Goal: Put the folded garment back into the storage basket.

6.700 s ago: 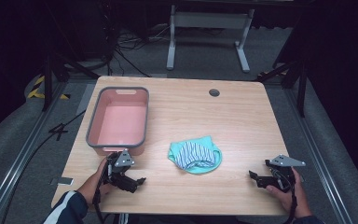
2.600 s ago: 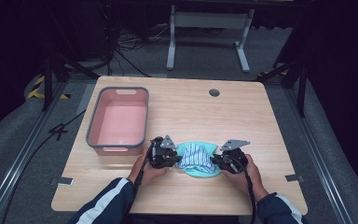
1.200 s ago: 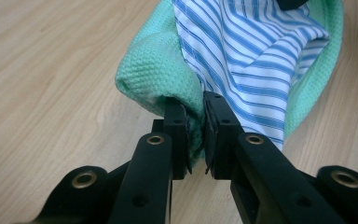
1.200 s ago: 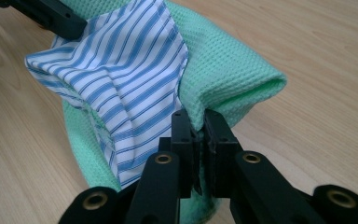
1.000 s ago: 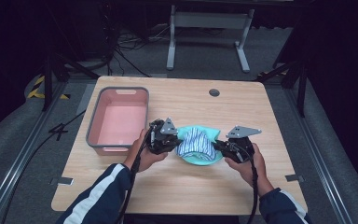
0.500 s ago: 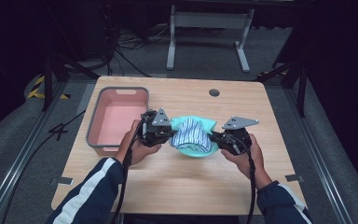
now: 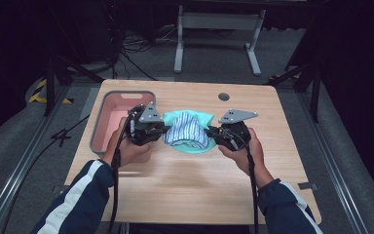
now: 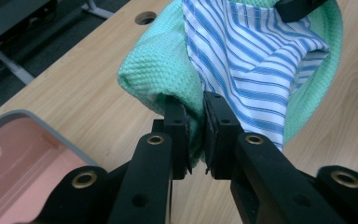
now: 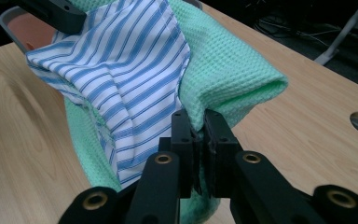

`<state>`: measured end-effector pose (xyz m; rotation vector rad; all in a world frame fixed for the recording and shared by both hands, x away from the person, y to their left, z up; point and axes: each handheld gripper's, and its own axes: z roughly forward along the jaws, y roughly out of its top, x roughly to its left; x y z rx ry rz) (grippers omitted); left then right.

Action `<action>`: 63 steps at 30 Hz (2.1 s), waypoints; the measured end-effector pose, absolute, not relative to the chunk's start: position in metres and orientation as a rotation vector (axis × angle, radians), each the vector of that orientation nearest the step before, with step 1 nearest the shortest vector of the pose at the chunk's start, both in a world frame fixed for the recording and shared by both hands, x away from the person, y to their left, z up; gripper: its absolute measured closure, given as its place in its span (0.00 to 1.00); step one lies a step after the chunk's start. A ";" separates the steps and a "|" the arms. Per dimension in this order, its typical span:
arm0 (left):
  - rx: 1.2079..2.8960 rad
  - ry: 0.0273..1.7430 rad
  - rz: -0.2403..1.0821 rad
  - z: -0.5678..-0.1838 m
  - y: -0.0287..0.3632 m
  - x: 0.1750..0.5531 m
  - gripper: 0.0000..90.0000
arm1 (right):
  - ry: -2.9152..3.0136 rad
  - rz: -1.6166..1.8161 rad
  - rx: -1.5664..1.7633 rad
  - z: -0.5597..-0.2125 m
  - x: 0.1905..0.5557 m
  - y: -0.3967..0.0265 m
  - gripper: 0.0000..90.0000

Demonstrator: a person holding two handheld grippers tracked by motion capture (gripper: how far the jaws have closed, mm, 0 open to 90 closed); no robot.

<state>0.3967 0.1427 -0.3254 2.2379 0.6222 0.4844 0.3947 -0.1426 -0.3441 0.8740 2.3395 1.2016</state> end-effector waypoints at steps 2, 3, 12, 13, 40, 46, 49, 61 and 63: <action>2.240 0.629 0.498 -0.323 0.148 0.397 0.90 | 2.343 1.205 0.865 -0.342 0.397 -0.138 0.94; 2.236 0.634 0.508 -0.322 0.151 0.397 0.90 | 2.344 1.208 0.860 -0.341 0.398 -0.135 0.94; 2.228 0.683 0.534 -0.313 0.177 0.395 0.90 | 2.348 1.233 0.822 -0.330 0.405 -0.110 0.94; 2.222 0.686 0.542 -0.312 0.181 0.395 0.90 | 2.349 1.235 0.814 -0.329 0.406 -0.106 0.94; 2.210 0.896 0.644 -0.310 0.281 0.388 0.90 | 2.437 1.273 0.701 -0.327 0.429 0.007 0.94; 2.209 0.938 0.646 -0.316 0.294 0.390 0.90 | 2.454 1.267 0.694 -0.332 0.431 0.025 0.94; 2.211 0.954 0.645 -0.321 0.299 0.391 0.90 | 2.463 1.265 0.698 -0.336 0.433 0.032 0.94; 2.221 0.995 0.658 -0.338 0.311 0.397 0.90 | 2.503 1.217 0.706 -0.349 0.440 0.053 0.94; 2.224 1.007 0.650 -0.340 0.311 0.397 0.90 | 2.511 1.212 0.704 -0.352 0.441 0.054 0.93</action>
